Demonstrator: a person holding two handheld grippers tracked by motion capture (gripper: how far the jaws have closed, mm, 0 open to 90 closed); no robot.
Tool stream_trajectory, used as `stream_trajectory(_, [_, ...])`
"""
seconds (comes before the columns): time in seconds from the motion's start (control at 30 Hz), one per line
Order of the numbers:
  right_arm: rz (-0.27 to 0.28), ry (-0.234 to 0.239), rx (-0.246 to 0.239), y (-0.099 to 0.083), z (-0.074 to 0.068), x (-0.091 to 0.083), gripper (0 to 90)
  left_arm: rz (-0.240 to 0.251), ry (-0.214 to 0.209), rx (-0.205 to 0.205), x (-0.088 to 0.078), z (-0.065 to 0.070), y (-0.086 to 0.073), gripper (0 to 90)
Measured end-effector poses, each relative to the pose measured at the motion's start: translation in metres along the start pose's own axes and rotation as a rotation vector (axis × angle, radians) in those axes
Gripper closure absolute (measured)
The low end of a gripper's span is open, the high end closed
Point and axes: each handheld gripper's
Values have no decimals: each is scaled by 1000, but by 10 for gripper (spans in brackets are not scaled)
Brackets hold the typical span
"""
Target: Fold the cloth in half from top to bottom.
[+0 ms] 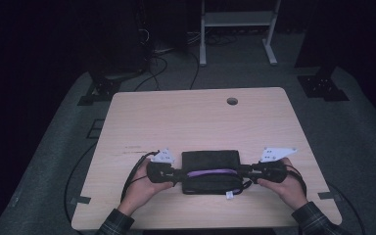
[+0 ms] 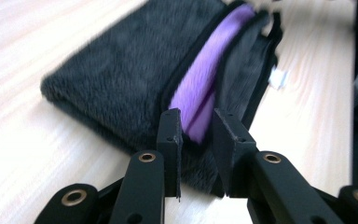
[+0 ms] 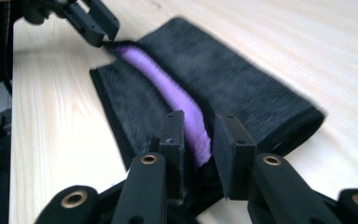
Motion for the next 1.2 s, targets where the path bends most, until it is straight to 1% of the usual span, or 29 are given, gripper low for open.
stream_trajectory(0.1, [12, -16, -3, 5, 4, 1, 781, 28, 13, 7, -4, -3, 6, 749])
stream_trajectory(0.2, [-7, -32, -9, 8, 8, 7, 813, 52, 36, 4, -4, -9, 12, 799])
stream_trajectory(0.27, [-14, -41, -11, 9, 12, 12, 827, 62, 50, -8, 1, -15, 15, 822])
stream_trajectory(0.37, [-33, -40, -6, 10, 16, 23, 841, 57, 59, -14, 10, -22, 15, 837])
stream_trajectory(0.43, [-59, -35, -4, 8, 17, 30, 847, 44, 57, -19, 17, -25, 13, 841])
stream_trajectory(0.5, [-84, -30, -6, 6, 17, 34, 849, 26, 43, -22, 22, -23, 9, 841])
stream_trajectory(0.57, [-86, -19, -2, 4, 16, 34, 851, 17, 31, -16, 23, -19, 5, 839])
stream_trajectory(0.63, [-85, 6, 5, 3, 15, 31, 852, 10, 15, -10, 21, -13, 2, 833])
stream_trajectory(0.7, [-83, 23, 9, 1, 11, 28, 852, 6, -9, -11, 18, -7, -2, 827])
stream_trajectory(0.77, [-89, 46, 3, -2, 6, 24, 851, -7, -27, -18, 16, -2, -7, 827])
stream_trajectory(0.83, [-93, 59, 4, -5, 2, 21, 849, -20, -40, -20, 14, 2, -12, 827])
stream_trajectory(0.87, [-98, 76, 7, -7, 0, 20, 848, -27, -43, -18, 14, 3, -13, 824])
stream_trajectory(0.9, [-106, 82, 7, -8, -1, 20, 848, -38, -47, -18, 14, 4, -15, 824])
stream_trajectory(0.97, [-137, 98, -5, -13, -6, 19, 840, -53, -50, -22, 14, 5, -21, 820])
stream_trajectory(1.0, [-155, 103, -19, -15, -9, 20, 833, -63, -49, -24, 14, 6, -23, 818])
stream_trajectory(1.07, [-191, 111, -63, -21, -14, 21, 825, -70, -52, -30, 16, 5, -28, 817])
stream_trajectory(1.13, [-192, 99, -95, -22, -17, 20, 811, -65, -53, -31, 16, 4, -29, 815])
stream_trajectory(1.2, [-189, 85, -121, -20, -19, 19, 755, -70, -45, -21, 14, 6, -27, 781])
Point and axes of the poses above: each handheld gripper's, and its own axes: x roughly forward along the jaws, y roughly out of its top, z roughly to its right, and after that the axes turned 7 degrees about z, right-handed
